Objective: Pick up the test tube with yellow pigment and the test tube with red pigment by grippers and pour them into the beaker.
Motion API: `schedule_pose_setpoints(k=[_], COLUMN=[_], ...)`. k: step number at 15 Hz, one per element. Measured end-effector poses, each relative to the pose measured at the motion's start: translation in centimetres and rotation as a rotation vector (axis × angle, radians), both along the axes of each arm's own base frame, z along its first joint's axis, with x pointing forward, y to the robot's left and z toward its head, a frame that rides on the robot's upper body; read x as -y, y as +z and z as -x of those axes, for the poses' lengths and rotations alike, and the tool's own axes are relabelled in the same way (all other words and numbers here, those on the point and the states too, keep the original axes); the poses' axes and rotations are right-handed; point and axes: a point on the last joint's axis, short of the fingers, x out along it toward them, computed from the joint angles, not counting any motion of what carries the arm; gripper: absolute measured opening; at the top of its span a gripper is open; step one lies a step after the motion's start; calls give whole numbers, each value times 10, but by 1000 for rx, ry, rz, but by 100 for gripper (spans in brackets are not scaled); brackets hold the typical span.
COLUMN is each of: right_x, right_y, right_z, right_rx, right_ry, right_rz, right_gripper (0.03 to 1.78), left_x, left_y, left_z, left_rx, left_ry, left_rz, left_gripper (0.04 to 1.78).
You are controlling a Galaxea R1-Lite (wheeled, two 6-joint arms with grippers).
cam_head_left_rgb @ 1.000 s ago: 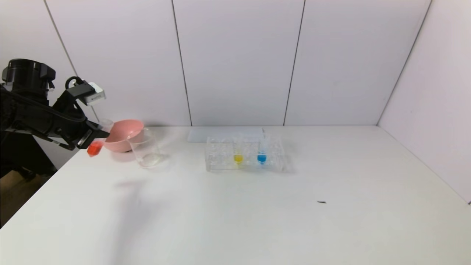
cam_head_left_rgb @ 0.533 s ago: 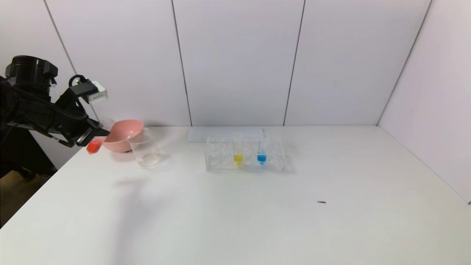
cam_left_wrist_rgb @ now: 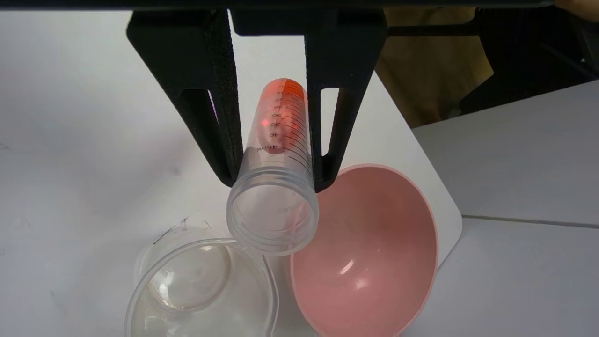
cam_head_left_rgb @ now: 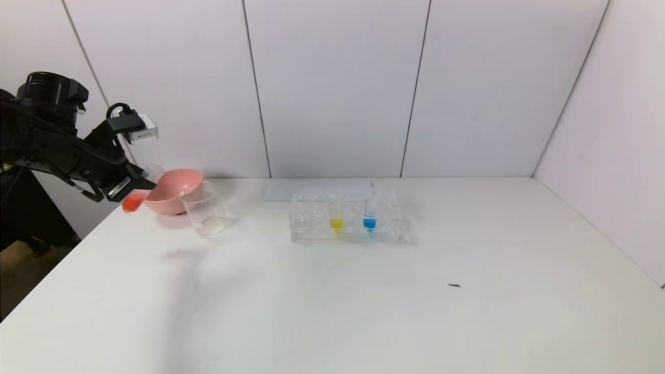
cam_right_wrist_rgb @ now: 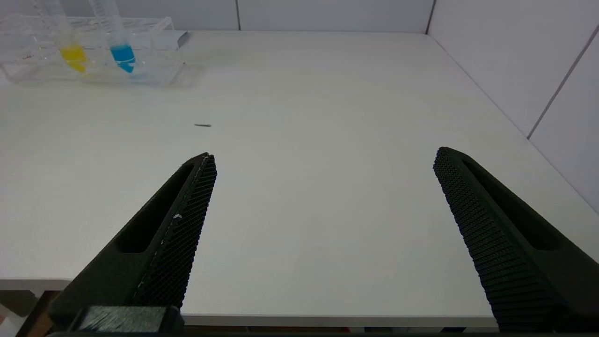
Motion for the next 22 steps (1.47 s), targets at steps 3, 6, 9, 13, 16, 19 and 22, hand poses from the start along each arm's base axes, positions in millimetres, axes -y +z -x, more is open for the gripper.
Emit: schedule_pose_setpoints(k=[3,6,9,13,16,19,22], right_x=[0,0,0,0,0,0,0], right_y=[0,0,0,0,0,0,0], right_z=[0,0,0,0,0,0,0], right_rx=[0,0,0,0,0,0,0], right_ry=[0,0,0,0,0,0,0], right_rz=[0,0,0,0,0,0,0], right_gripper=[170,170,170,170,170,170,170], left_x=[1,5,6,6,8,12,15], left_y=[-2,-3,-3,0,3,3,2], left_z=[-6,-12,-14,-14,-16,-19,-22], left_rx=[-1,-11,-32,-61,-72,-67,-67], left_ry=[-25,-65,-89,-123,-154,-166,-171], left_rz=[-24,-49,-70,-97,-123,-131,-139], left_gripper=[43,43,43,43,43,43,43])
